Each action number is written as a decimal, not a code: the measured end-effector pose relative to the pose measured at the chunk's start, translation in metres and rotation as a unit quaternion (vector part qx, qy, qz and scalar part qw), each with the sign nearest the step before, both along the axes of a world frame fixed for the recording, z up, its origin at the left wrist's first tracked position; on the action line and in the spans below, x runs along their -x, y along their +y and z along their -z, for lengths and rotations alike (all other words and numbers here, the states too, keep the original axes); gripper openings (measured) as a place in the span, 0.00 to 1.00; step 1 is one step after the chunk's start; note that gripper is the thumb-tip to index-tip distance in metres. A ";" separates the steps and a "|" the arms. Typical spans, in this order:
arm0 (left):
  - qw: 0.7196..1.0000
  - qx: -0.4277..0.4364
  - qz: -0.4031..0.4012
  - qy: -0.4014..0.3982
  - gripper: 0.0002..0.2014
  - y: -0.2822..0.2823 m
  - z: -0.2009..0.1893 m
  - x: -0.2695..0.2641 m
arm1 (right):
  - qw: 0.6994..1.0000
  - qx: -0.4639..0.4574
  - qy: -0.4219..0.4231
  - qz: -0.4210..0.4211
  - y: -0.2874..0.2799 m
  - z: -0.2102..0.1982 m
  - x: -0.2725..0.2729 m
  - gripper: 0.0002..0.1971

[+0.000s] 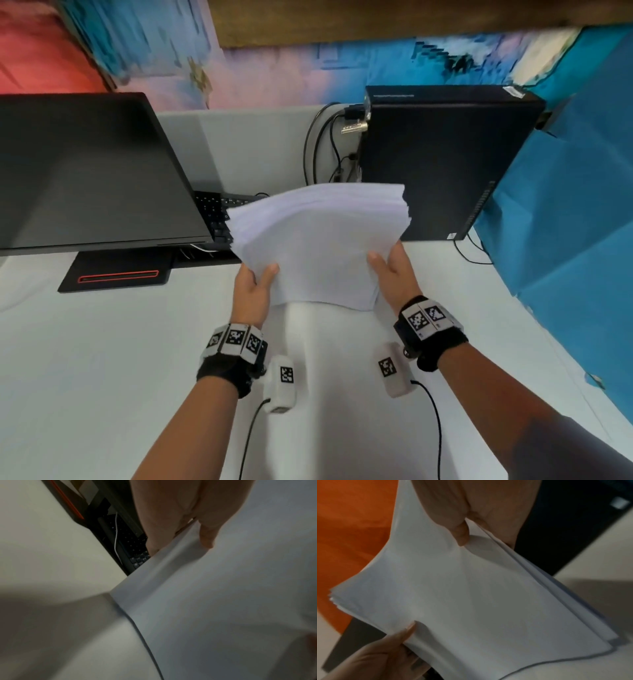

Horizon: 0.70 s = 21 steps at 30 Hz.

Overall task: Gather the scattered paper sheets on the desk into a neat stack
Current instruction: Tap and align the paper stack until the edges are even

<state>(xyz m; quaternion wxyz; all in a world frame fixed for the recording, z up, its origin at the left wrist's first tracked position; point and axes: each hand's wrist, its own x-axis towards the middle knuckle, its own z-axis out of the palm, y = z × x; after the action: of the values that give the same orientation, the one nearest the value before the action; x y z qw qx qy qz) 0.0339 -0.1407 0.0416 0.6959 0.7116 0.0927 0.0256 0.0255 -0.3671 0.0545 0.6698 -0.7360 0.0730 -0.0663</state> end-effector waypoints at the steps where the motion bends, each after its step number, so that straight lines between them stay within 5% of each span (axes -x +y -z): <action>1: 1.000 0.002 0.001 -0.001 0.20 -0.003 0.004 0.003 | 1.000 -0.004 0.013 0.000 0.002 0.003 0.004 0.23; 9: 0.993 0.068 0.012 -0.093 0.34 -0.005 -0.040 -0.012 | 0.995 -0.100 -0.011 0.009 0.008 -0.033 0.004 0.28; 13: 0.986 0.114 -0.035 -0.116 0.28 -0.012 -0.073 -0.026 | 0.991 -0.108 -0.040 0.071 0.023 -0.062 -0.004 0.16; 18: 0.988 0.091 -0.102 -0.069 0.29 -0.018 -0.083 -0.038 | 0.975 -0.110 -0.006 0.195 0.033 -0.083 -0.017 0.18; 21: 0.986 0.116 -0.113 -0.032 0.19 -0.014 -0.081 -0.042 | 0.976 -0.096 0.007 0.196 0.030 -0.083 -0.020 0.14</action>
<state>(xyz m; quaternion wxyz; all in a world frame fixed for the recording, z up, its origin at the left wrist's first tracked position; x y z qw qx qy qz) 0.0762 -0.1545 0.1227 0.7692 0.6096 0.1523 0.1160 0.0451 -0.3375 0.1373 0.7111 -0.6399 0.2263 -0.1835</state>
